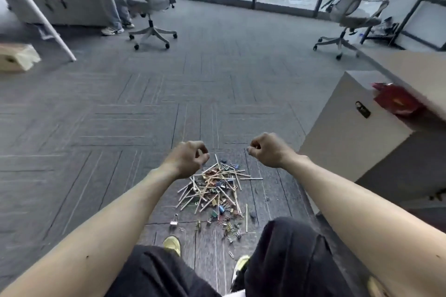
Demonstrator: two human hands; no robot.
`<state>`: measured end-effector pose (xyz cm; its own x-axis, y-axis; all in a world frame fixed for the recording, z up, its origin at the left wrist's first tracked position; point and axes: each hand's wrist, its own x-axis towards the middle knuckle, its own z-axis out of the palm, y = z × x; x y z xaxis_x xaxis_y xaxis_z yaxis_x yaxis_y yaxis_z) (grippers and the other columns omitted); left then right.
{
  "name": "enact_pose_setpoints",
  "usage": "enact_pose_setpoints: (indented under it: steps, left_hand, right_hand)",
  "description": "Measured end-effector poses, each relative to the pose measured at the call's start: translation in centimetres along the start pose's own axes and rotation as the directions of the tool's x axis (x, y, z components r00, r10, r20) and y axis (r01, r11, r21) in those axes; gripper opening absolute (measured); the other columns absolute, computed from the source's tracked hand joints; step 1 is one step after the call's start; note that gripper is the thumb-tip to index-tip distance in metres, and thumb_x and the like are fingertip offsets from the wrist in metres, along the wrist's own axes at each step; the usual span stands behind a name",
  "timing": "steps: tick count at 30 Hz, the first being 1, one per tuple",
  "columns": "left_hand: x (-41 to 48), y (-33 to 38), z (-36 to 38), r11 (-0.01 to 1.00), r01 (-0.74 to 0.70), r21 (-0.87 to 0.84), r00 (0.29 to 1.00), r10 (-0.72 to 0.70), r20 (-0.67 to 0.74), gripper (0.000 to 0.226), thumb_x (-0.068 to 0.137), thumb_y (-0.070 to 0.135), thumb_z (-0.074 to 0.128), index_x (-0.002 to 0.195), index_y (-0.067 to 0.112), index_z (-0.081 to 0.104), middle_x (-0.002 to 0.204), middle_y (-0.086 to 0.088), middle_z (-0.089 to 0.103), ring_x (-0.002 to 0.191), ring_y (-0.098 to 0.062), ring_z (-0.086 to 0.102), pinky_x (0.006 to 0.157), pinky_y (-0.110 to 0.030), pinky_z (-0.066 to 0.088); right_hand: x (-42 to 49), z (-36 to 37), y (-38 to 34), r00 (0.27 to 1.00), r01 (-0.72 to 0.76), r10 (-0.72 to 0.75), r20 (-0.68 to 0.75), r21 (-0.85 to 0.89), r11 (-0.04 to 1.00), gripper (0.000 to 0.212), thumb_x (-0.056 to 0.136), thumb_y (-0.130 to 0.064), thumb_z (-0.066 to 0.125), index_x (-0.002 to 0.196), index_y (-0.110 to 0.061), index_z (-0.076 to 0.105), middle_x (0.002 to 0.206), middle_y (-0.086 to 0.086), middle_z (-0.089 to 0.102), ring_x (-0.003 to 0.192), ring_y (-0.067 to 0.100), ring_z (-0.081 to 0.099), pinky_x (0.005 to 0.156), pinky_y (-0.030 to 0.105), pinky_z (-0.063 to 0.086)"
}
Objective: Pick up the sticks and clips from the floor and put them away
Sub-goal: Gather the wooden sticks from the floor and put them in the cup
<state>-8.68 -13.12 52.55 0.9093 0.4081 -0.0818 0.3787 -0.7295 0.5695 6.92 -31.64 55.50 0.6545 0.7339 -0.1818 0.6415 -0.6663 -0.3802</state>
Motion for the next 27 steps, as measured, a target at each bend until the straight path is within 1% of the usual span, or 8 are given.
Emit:
enact_pose_setpoints:
  steps: [3, 5, 8, 11, 14, 19, 23, 27]
  left_hand:
    - [-1.0, -5.1, 3.8, 0.995, 0.097, -0.034, 0.994, -0.095, 0.055, 0.007, 0.092, 0.029, 0.065, 0.086, 0.030, 0.062, 0.080, 0.008, 0.064, 0.076, -0.015, 0.064, 0.068, -0.026, 0.049]
    - [-1.4, -8.6, 6.9, 0.986, 0.163, -0.025, 0.981, -0.159, 0.107, 0.005, 0.091, 0.032, 0.065, 0.088, 0.029, 0.063, 0.086, 0.003, 0.069, 0.080, -0.019, 0.065, 0.073, -0.031, 0.052]
    - [-1.7, -12.7, 11.2, 0.972, 0.237, 0.004, 0.954, -0.233, 0.187, 0.008, 0.089, 0.034, 0.066, 0.090, 0.026, 0.066, 0.092, -0.002, 0.072, 0.085, -0.023, 0.065, 0.079, -0.035, 0.053]
    - [-1.3, -15.3, 14.6, 0.964, 0.265, 0.012, 0.931, -0.259, 0.258, 0.008, 0.089, 0.036, 0.066, 0.089, 0.028, 0.065, 0.090, -0.001, 0.071, 0.084, -0.022, 0.065, 0.081, -0.038, 0.055]
    - [0.0, -16.0, 16.9, 0.974, 0.227, 0.020, 0.917, -0.221, 0.331, 0.008, 0.090, 0.035, 0.066, 0.090, 0.027, 0.064, 0.085, 0.005, 0.065, 0.082, -0.019, 0.062, 0.081, -0.037, 0.054]
    - [3.1, -14.1, 19.9, 0.992, 0.128, -0.010, 0.913, -0.114, 0.392, 0.010, 0.092, 0.034, 0.065, 0.094, 0.024, 0.064, 0.079, 0.013, 0.059, 0.075, -0.010, 0.059, 0.074, -0.031, 0.051]
    - [5.3, -14.2, 23.2, 0.993, 0.045, 0.106, 0.881, -0.090, 0.465, 0.012, 0.091, 0.036, 0.065, 0.096, 0.024, 0.066, 0.089, 0.005, 0.067, 0.083, -0.015, 0.063, 0.080, -0.035, 0.055]
    - [7.2, -14.6, 27.1, 0.977, -0.036, 0.211, 0.824, -0.090, 0.559, 0.015, 0.092, 0.035, 0.064, 0.100, 0.023, 0.066, 0.100, 0.002, 0.068, 0.088, -0.016, 0.065, 0.081, -0.035, 0.056]
  right_hand:
    - [1.8, 5.3, -0.7, 0.993, 0.010, -0.009, 0.121, -0.005, 1.000, 0.023, 0.094, -0.029, 0.060, 0.078, -0.018, 0.071, 0.067, -0.003, 0.062, 0.066, 0.020, 0.059, 0.063, 0.028, 0.044]
    - [2.9, 8.9, -0.5, 0.981, 0.022, -0.019, 0.193, -0.013, 1.000, 0.019, 0.095, -0.028, 0.060, 0.083, -0.020, 0.073, 0.075, -0.002, 0.065, 0.071, 0.021, 0.060, 0.068, 0.028, 0.045]
    - [4.4, 13.8, 0.9, 0.956, 0.014, 0.001, 0.295, -0.051, 0.999, 0.019, 0.094, -0.029, 0.059, 0.090, -0.017, 0.074, 0.091, 0.004, 0.071, 0.082, 0.025, 0.064, 0.077, 0.033, 0.052]
    - [5.8, 17.5, 3.1, 0.934, -0.012, 0.032, 0.356, -0.057, 0.998, 0.018, 0.094, -0.028, 0.061, 0.089, -0.017, 0.075, 0.089, 0.001, 0.072, 0.083, 0.020, 0.064, 0.081, 0.036, 0.054]
    - [6.9, 20.3, 5.9, 0.923, -0.059, 0.080, 0.376, -0.065, 0.996, 0.019, 0.094, -0.026, 0.060, 0.090, -0.017, 0.076, 0.092, 0.002, 0.074, 0.084, 0.020, 0.065, 0.081, 0.037, 0.055]
    - [7.5, 23.3, 10.2, 0.898, -0.117, 0.135, 0.419, -0.067, 0.991, 0.018, 0.095, -0.025, 0.059, 0.090, -0.016, 0.074, 0.092, 0.002, 0.073, 0.085, 0.020, 0.066, 0.080, 0.032, 0.052]
    - [7.7, 24.0, 14.4, 0.901, -0.188, 0.193, 0.389, -0.051, 0.981, 0.017, 0.094, -0.025, 0.061, 0.095, -0.016, 0.075, 0.093, 0.003, 0.073, 0.087, 0.020, 0.066, 0.085, 0.035, 0.054]
    - [6.7, 25.5, 19.5, 0.891, -0.284, 0.275, 0.362, -0.029, 0.958, 0.016, 0.094, -0.025, 0.060, 0.091, -0.017, 0.073, 0.091, 0.004, 0.072, 0.082, 0.021, 0.066, 0.081, 0.035, 0.056]
